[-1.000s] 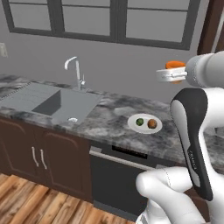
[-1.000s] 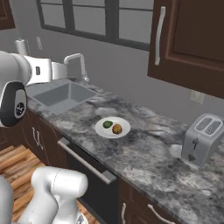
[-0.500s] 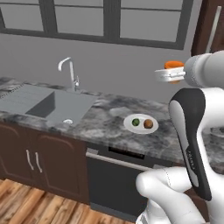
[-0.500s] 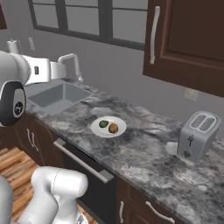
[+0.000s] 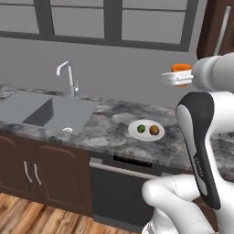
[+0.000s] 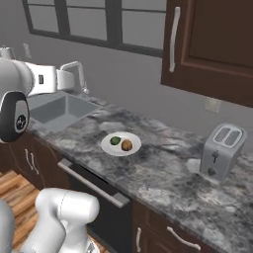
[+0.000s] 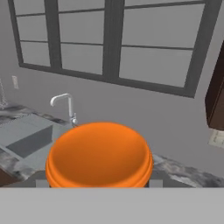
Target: Pick the avocado and bread from the counter and place them on the plate. Then pick the jam from the cabinet and place it next to the plate. Lastly close the cabinet door.
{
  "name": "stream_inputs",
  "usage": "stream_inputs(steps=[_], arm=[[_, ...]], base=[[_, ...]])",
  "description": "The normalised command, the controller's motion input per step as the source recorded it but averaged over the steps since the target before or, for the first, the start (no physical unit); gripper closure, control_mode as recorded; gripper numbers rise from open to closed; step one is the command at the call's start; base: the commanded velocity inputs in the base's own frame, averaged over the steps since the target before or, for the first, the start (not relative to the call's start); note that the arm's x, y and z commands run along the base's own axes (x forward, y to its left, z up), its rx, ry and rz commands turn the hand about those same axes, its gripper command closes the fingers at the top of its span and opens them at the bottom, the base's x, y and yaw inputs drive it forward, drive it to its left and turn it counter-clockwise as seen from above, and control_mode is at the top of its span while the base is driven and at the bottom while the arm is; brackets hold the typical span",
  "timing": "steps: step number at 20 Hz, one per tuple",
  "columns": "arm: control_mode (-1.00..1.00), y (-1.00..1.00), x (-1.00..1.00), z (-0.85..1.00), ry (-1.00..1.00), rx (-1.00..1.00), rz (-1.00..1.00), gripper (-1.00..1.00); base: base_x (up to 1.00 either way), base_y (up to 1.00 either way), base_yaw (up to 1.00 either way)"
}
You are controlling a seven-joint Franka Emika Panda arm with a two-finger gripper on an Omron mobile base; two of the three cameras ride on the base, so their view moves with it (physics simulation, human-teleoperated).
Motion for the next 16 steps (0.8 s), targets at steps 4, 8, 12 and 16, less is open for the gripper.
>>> stream_inputs(steps=[4,8,12,16], arm=[[1.00,0.00,0.00,0.00,0.00,0.00,0.00,1.00],[1.00,0.00,0.00,0.00,0.00,0.00,0.00,1.00],[1.00,0.00,0.00,0.00,0.00,0.00,0.00,1.00],[1.00,0.00,0.00,0.00,0.00,0.00,0.00,1.00]], base=[[-0.79,0.26,-0.24],[-0.88,0.14,-0.32],[-0.22,0.11,-0.36],[0.00,0.27,-0.45]])
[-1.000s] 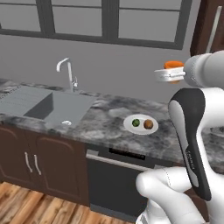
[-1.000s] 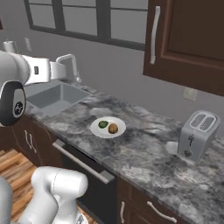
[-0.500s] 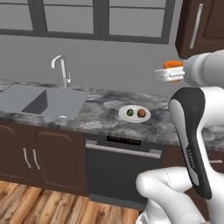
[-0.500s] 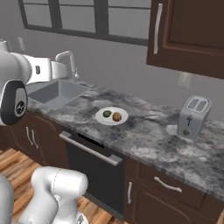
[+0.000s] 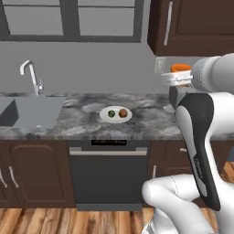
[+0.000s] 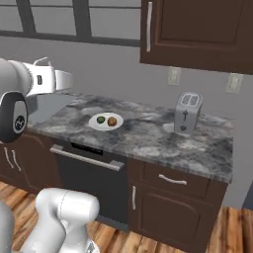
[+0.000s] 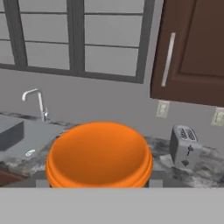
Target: Pick the avocado and bread from the counter and place them on the plate. Then pick the jam from the cabinet and place it next to the plate. Lastly close the cabinet door.
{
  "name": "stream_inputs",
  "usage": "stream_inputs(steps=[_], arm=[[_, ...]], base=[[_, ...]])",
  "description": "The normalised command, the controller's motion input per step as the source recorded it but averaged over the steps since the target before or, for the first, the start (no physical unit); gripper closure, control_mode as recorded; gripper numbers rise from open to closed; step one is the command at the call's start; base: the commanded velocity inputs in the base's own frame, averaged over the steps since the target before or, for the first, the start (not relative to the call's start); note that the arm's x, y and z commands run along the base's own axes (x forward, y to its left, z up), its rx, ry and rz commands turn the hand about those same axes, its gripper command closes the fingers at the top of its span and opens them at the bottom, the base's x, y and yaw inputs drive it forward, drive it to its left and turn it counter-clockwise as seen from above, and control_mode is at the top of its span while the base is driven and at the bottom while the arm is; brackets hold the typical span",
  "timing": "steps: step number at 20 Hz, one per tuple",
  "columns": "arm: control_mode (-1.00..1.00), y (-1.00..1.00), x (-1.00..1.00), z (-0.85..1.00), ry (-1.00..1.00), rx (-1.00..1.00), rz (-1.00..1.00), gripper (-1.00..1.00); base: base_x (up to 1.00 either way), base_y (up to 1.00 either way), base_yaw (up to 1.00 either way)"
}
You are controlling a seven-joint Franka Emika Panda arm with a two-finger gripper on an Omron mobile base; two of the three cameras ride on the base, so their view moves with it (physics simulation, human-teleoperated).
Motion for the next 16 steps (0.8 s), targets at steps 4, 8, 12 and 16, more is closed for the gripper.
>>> stream_inputs(steps=[4,8,12,16], arm=[[1.00,0.00,0.00,0.00,0.00,0.00,0.00,1.00],[1.00,0.00,0.00,0.00,0.00,0.00,0.00,1.00],[1.00,0.00,0.00,0.00,0.00,0.00,0.00,1.00],[1.00,0.00,0.00,0.00,0.00,0.00,0.00,1.00]], base=[[-0.03,0.57,-0.39],[-0.09,0.88,-0.25],[0.00,0.79,-0.12],[0.10,0.71,-0.06]])
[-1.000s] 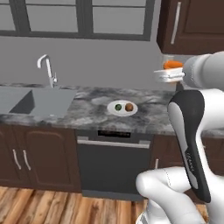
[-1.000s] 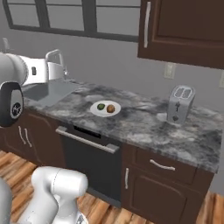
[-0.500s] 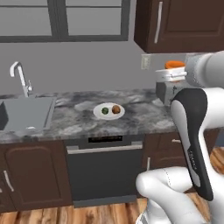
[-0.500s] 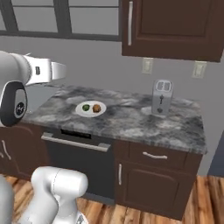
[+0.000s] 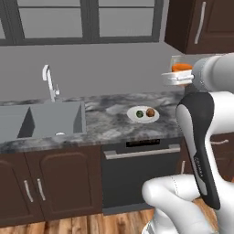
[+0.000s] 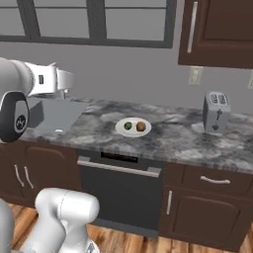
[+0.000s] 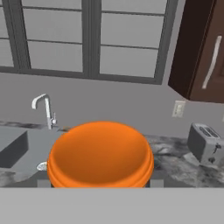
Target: Pick the avocado and bread from the counter and place them on the plate. Then pick the jam from the cabinet and place it next to the plate. Lastly close the cabinet door.
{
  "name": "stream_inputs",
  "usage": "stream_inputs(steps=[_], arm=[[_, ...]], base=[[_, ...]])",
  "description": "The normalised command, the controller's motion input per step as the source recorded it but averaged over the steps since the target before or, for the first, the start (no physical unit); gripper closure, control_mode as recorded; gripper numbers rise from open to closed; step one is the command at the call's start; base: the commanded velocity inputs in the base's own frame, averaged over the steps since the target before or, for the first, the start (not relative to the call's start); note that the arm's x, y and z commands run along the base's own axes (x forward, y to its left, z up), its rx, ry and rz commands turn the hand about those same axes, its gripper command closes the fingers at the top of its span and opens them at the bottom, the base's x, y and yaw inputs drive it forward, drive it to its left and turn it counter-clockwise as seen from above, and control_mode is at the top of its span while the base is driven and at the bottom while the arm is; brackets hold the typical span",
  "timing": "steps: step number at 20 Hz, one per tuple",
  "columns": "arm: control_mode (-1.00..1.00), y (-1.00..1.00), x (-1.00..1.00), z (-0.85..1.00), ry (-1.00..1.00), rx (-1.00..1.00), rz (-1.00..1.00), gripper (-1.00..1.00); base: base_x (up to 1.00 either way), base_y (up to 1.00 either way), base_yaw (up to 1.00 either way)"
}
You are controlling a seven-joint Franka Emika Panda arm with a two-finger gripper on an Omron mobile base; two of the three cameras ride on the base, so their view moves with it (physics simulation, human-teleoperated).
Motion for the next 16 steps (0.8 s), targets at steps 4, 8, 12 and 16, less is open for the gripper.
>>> stream_inputs(steps=[4,8,12,16], arm=[[1.00,0.00,0.00,0.00,0.00,0.00,0.00,1.00],[1.00,0.00,0.00,0.00,0.00,0.00,0.00,1.00],[1.00,0.00,0.00,0.00,0.00,0.00,0.00,1.00],[1.00,0.00,0.00,0.00,0.00,0.00,0.00,1.00]], base=[[0.48,0.48,-0.02],[0.68,0.22,0.00],[0.66,0.21,-0.01],[0.56,0.33,0.00]])
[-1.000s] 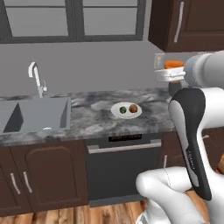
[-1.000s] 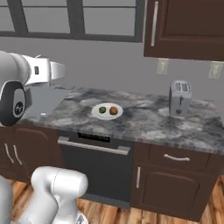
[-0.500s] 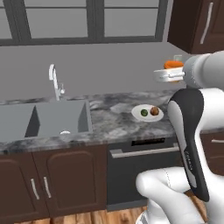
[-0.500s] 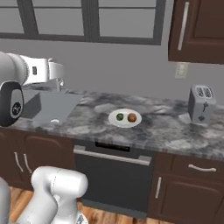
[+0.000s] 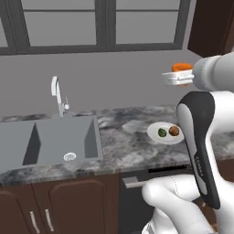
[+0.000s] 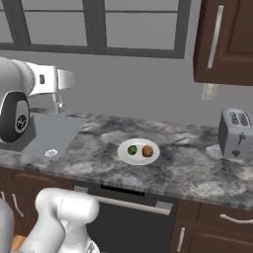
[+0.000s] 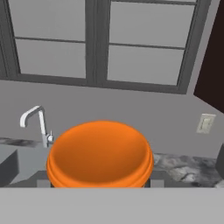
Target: Pick the avocado and bread from the counter and place them on the plate. Then pick the jam from the cabinet and place it next to the plate. Lastly close the cabinet door.
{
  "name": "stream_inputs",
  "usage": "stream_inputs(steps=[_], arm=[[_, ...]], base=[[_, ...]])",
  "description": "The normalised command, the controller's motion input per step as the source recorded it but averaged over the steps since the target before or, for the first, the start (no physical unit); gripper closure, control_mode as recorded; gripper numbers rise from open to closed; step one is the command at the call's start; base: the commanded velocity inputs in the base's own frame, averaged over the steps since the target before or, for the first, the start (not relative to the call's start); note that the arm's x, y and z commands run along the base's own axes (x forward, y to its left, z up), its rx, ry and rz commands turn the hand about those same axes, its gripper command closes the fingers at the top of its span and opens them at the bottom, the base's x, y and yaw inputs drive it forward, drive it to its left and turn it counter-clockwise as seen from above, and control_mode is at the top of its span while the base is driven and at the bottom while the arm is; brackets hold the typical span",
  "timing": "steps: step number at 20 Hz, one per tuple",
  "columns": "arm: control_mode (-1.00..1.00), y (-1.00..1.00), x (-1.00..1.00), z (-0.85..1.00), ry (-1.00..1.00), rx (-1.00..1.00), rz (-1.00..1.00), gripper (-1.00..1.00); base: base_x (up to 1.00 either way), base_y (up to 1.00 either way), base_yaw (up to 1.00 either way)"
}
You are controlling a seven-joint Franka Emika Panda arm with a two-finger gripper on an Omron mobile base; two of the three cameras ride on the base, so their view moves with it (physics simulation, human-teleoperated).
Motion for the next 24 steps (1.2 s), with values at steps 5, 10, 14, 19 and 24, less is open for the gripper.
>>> stream_inputs(steps=[5,10,14,19,24], arm=[[1.00,0.00,0.00,0.00,0.00,0.00,0.00,1.00],[1.00,0.00,0.00,0.00,0.00,0.00,0.00,1.00],[1.00,0.00,0.00,0.00,0.00,0.00,0.00,1.00],[1.00,0.00,0.00,0.00,0.00,0.00,0.00,1.00],[-1.00,0.00,-0.03,-0.21,0.06,0.00,0.00,1.00]], base=[[0.44,0.26,0.00],[0.39,0.23,0.00],[0.32,0.27,0.00],[0.07,0.11,0.00],[0.00,0.01,0.00]])
